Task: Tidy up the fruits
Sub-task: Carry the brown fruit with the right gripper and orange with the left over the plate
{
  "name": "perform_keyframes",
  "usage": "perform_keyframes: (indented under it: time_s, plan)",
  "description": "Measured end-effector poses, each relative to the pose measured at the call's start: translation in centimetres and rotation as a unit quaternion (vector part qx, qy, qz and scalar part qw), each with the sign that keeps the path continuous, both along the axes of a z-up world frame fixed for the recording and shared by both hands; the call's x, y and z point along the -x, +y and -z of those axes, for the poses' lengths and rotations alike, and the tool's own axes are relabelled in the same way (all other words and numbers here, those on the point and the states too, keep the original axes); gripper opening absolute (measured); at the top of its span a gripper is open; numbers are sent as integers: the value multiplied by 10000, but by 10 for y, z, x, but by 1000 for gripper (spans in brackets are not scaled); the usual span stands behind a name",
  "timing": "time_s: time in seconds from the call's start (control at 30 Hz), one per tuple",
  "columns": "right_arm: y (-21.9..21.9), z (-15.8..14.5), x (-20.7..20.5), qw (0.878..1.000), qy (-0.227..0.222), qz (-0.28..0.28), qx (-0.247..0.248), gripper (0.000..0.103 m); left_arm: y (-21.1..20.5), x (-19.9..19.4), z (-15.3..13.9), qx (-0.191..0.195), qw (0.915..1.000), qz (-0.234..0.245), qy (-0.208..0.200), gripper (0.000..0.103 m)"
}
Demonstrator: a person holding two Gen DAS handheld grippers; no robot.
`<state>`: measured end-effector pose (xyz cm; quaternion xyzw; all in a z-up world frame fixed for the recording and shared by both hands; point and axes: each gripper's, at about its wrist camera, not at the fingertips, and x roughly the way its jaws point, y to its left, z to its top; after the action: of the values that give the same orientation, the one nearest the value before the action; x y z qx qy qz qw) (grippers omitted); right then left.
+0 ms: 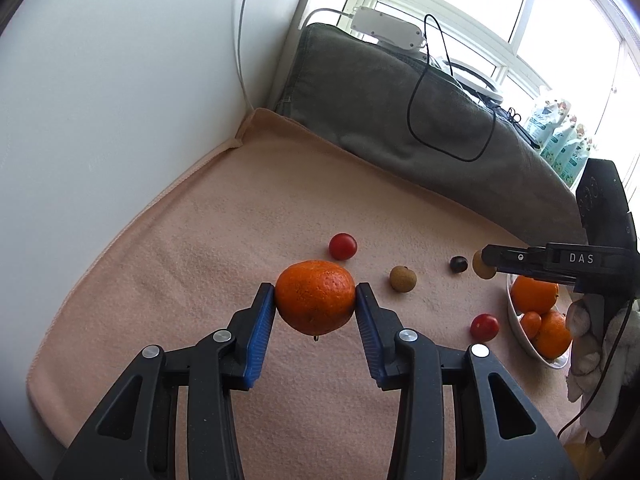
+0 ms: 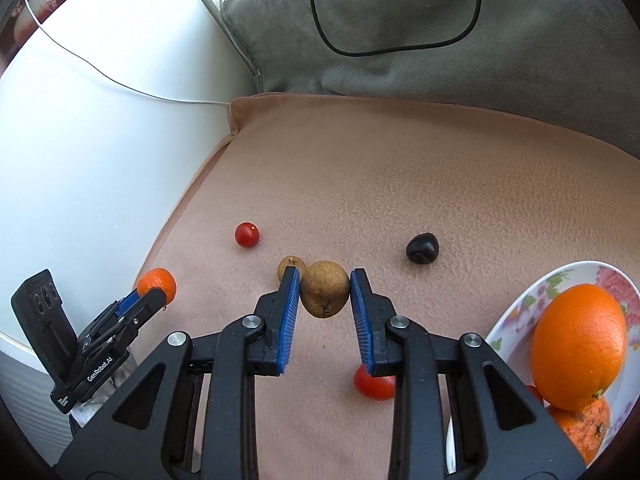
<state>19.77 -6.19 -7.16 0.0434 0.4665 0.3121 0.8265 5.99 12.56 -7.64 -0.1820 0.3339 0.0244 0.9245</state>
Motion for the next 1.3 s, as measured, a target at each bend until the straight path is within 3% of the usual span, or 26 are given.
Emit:
perform_keyframes:
  time_s: [0.57,0.9,1.3]
  plan:
    - [-96,-39,44,9963,-540,584,-318,27,-66,-10,-29,121,9958,838,-348,39]
    - [-167,-37,59,9898,-639,1210,-396,27,-124,-22,-45,136,9863,1564,-498,39]
    - [-231,-8,69,9835,-419,1737,-289,27,-193,-49,-55,87,9708,2335,-552,39]
